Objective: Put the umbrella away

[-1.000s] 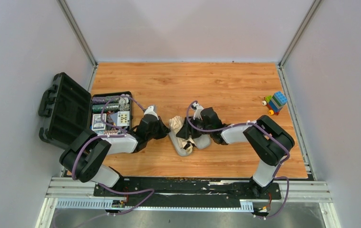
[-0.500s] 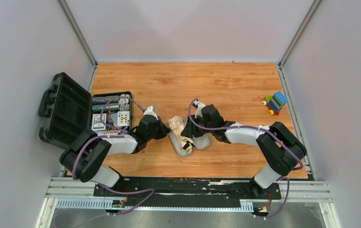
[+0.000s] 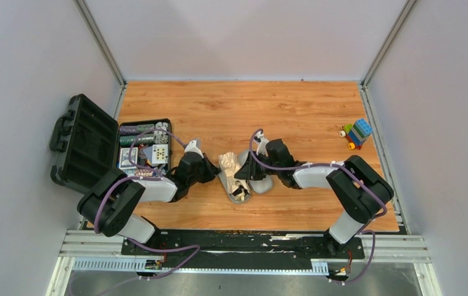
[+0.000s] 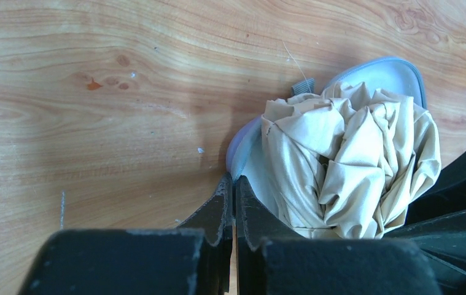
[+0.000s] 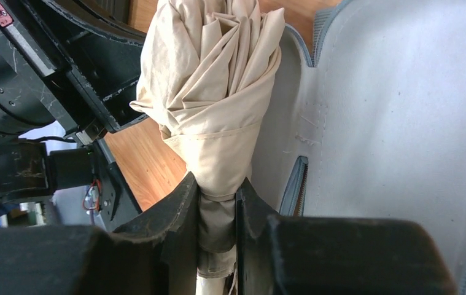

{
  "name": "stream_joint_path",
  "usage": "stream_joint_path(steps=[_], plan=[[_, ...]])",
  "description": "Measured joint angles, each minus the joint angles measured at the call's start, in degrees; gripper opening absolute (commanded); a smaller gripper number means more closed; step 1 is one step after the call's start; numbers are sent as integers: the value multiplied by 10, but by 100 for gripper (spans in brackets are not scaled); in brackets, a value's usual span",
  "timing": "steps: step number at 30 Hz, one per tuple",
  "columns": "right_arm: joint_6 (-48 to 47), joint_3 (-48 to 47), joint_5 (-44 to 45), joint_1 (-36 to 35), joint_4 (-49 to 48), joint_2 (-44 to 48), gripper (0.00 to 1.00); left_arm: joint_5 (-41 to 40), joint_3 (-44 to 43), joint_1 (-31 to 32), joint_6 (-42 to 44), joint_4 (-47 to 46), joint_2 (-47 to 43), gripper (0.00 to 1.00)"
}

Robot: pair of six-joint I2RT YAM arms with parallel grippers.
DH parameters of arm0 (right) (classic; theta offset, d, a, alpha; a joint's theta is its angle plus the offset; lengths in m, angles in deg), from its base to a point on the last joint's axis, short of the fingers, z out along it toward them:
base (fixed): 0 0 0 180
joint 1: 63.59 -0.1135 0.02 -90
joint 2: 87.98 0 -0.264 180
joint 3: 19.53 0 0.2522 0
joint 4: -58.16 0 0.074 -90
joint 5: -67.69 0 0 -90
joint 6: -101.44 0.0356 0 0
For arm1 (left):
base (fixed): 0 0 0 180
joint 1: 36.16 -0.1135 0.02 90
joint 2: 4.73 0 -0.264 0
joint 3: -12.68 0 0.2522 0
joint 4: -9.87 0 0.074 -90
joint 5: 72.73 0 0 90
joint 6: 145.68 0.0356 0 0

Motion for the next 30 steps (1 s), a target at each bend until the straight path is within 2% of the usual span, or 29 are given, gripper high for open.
stream_joint_path(steps=[9, 16, 17, 18, 21, 22, 23, 24, 25, 27, 30], plan=[[46, 33, -105, 31, -136, -71, 2, -2, 5, 0, -4, 0, -1, 0], [47, 41, -134, 33, -158, -81, 3, -2, 6, 1, -5, 8, -8, 0], [47, 43, -134, 33, -159, -80, 10, 0, 6, 1, -5, 9, -9, 0], [46, 44, -134, 33, -157, -79, 21, 1, 6, 1, -5, 10, -10, 0], [40, 45, -132, 33, -135, -66, 43, 5, 6, 2, -5, 23, -17, 10], [37, 45, -130, 33, -119, -57, 50, 6, 6, 3, -6, 33, -23, 16], [33, 44, -128, 32, -98, -46, 56, 6, 4, 3, -5, 45, -32, 30], [28, 43, -126, 32, -73, -31, 62, 5, 2, 3, -3, 57, -40, 34], [23, 41, -126, 31, -48, -17, 68, 2, -4, 3, -2, 76, -52, 41], [6, 26, -118, 29, 25, 27, 72, -5, -21, 1, 3, 112, -81, 50], [-26, -15, -94, 28, 128, 100, 84, -13, -51, -1, 21, 164, -128, 59]])
